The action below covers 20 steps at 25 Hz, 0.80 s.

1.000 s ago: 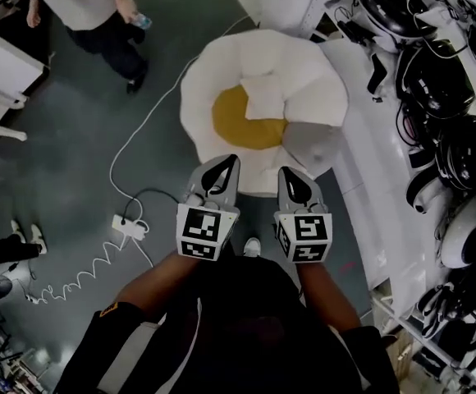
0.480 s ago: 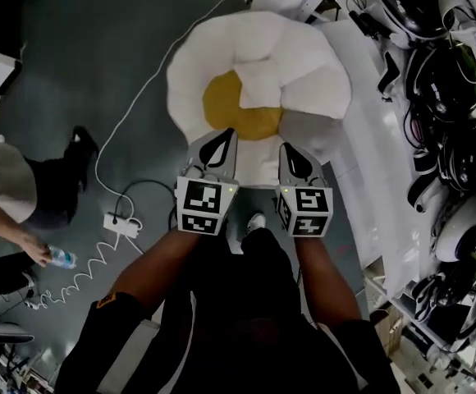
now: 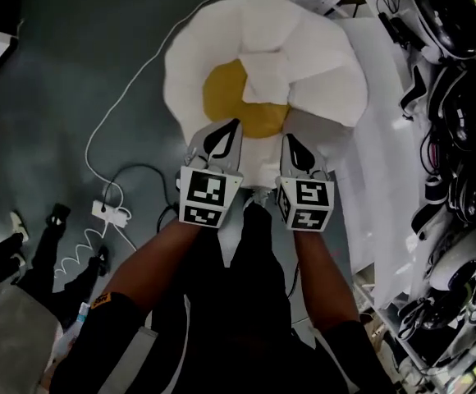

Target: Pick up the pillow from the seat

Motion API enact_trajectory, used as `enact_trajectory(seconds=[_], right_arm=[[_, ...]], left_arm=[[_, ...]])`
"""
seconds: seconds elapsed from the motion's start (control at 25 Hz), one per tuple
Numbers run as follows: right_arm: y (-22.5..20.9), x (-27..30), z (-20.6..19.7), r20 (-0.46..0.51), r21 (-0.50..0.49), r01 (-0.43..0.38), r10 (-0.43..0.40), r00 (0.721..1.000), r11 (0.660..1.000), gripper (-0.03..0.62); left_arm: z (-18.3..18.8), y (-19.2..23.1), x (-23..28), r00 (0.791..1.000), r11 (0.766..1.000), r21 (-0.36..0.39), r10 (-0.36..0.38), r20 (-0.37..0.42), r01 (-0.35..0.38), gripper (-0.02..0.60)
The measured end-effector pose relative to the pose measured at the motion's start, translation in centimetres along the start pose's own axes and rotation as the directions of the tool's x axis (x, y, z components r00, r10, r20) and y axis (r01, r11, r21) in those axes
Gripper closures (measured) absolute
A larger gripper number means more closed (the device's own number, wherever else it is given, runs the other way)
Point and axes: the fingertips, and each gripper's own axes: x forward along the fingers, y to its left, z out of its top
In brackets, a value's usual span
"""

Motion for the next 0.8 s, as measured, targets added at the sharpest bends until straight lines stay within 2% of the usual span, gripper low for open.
enact_trajectory(seconds=[0.32, 0.64, 0.8], right_arm=[[-3.0, 7.4, -4.6, -0.027, 0.009, -0.030, 0.030, 0.999, 1.000, 0.592], [-5.9, 13.0, -9.1, -0.040, 0.009, -0.026, 0.026, 0.999, 1.000, 0.591], [-7.1, 15.9, -12.0, -0.049, 0.033, -0.017, 0.019, 0.999, 0.999, 0.564]], left_arm=[[-5.7, 1.7, 6.5, 0.998, 0.996, -0.056, 0.067, -0.012, -0.068, 0.577], [-12.5, 2.3, 11.6, 0.994, 0.993, -0.059, 0.099, -0.054, -0.102, 0.577], [-16.1, 3.3, 13.8, 0.990, 0.990, -0.068, 0.118, -0.072, -0.123, 0.577]])
